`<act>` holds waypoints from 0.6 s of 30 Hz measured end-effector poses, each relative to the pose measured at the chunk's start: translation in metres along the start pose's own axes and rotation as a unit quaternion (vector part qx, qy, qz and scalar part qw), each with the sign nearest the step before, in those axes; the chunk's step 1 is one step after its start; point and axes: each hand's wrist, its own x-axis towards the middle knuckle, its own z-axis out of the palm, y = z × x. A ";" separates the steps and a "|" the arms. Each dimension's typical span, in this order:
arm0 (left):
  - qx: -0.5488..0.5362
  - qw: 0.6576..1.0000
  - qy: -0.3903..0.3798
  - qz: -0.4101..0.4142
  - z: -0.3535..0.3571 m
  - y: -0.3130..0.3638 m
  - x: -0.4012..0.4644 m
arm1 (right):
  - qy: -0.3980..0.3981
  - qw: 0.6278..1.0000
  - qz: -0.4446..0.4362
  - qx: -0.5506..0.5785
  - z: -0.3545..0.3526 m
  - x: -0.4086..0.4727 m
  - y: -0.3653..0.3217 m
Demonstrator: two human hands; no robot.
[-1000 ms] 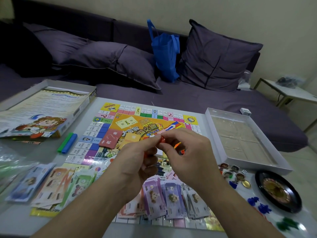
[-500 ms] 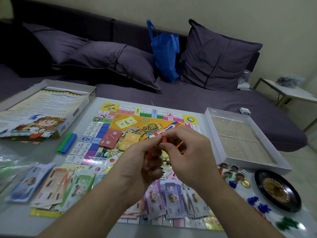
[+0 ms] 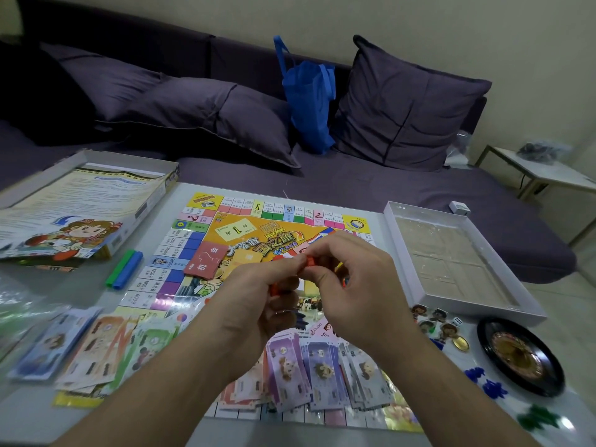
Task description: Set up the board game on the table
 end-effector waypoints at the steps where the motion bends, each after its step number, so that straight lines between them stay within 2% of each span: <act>1: -0.001 1.000 -0.002 0.000 0.000 0.000 0.000 | -0.003 1.000 0.008 0.013 -0.001 0.000 0.000; 6: -0.031 0.999 -0.029 -0.001 0.002 0.000 -0.002 | -0.003 0.997 0.041 0.063 -0.002 0.001 -0.001; 11: -0.032 0.999 -0.019 0.008 0.000 0.004 -0.003 | -0.009 0.992 0.066 0.105 -0.001 0.000 0.001; 18: -0.024 0.999 -0.022 0.012 -0.002 0.005 -0.001 | 0.024 0.967 0.137 0.212 0.001 -0.001 0.003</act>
